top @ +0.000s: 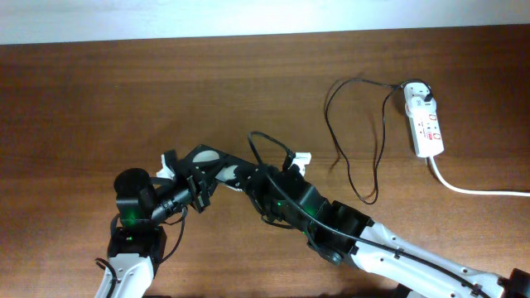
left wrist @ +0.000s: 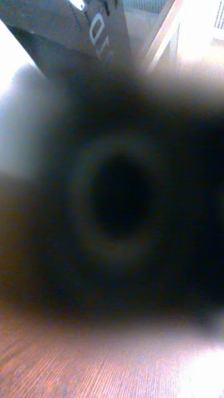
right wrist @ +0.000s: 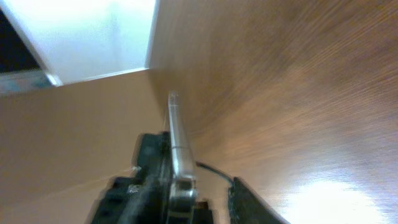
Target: Plug charger to phone and switch on socket
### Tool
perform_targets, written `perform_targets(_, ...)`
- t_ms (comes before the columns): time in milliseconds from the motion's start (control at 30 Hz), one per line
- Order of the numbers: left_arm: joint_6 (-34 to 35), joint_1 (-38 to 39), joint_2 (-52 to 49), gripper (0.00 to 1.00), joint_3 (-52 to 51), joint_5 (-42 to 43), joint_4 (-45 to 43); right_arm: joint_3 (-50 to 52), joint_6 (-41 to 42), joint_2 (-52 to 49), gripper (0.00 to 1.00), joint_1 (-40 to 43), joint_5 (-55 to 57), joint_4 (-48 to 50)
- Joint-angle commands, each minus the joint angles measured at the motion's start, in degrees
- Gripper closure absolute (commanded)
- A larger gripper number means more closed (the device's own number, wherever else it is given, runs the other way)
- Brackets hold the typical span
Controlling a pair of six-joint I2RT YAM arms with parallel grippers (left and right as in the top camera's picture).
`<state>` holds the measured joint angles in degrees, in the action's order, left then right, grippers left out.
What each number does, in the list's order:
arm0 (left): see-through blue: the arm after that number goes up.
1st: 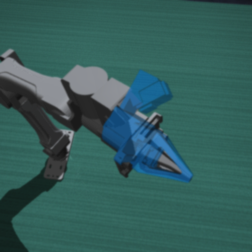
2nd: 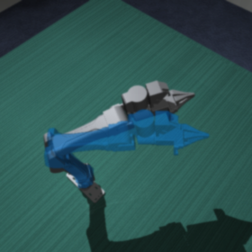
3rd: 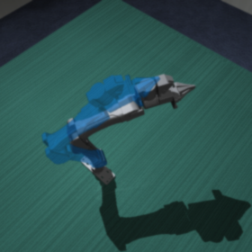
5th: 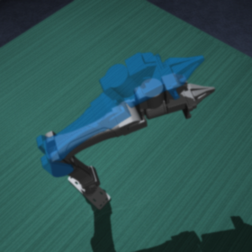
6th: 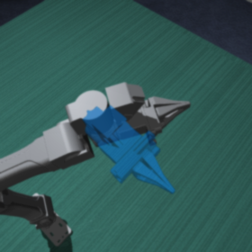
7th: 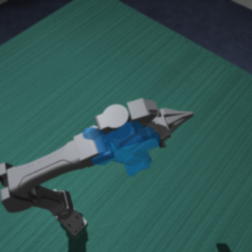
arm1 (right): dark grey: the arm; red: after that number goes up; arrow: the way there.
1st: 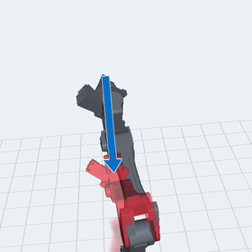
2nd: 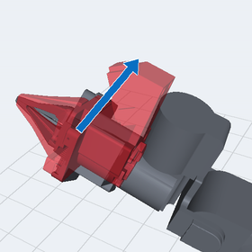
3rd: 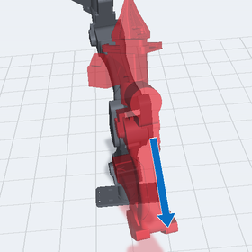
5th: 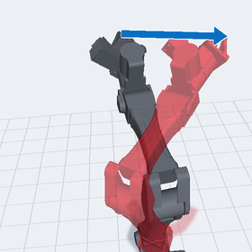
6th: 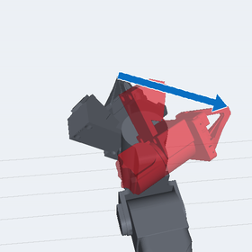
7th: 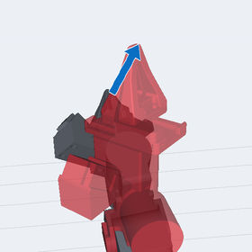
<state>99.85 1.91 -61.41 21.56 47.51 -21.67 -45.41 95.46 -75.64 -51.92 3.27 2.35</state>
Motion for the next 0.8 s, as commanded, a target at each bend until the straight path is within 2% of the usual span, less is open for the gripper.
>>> perform_targets(0,-5.57,0.07,0.39,1.0,0.26,-1.77,1.49,-0.13,-1.97,0.31,0.49,-0.48,-0.87,-9.09)
perform_targets(67,-11.21,0.07,0.39,1.0,0.26,-2.91,6.29,-0.13,-1.99,0.31,0.29,-0.48,2.25,-14.93)
perform_targets(100,-17.22,0.09,0.39,1.0,0.26,-4.09,10.03,-0.13,-1.99,0.31,0.12,-0.5,6.14,-19.78)
perform_targets(133,-20.33,0.09,0.39,1.0,0.26,-4.74,12.92,-0.13,-1.99,0.31,0.03,-0.5,9.11,-23.37)
perform_targets(233,-23.34,0.37,0.37,1.0,0.26,-5.53,21.88,-0.13,-1.99,0.31,0.01,-0.5,17.09,-33.59)
perform_targets(333,-26.25,4.94,0.33,1.0,0.26,-7.37,22.88,-0.13,-2.64,0.31,0.01,-0.5,21.75,-40.5)
perform_targets(433,-26.23,10.12,0.33,1.0,0.26,-14.8,21.99,-2.01,-23.02,0.33,0.01,0.74,24.13,-39.54)
perform_targets(467,-26.25,10.21,0.24,1.0,0.26,-14.75,21.24,-3.3,-26.34,0.33,0.01,2.05,23.02,-39.91)
perform_targets(633,-26.67,10.21,-4.55,1.0,0.28,-13.68,14.36,-16.63,-42.34,0.24,0.01,22.12,12.55,-44.3)
perform_targets(767,-26.67,10.8,-11.65,1.0,0.28,-11.3,5.38,-21.66,-50.21,-3.93,0.03,33.86,11.04,-38.51)
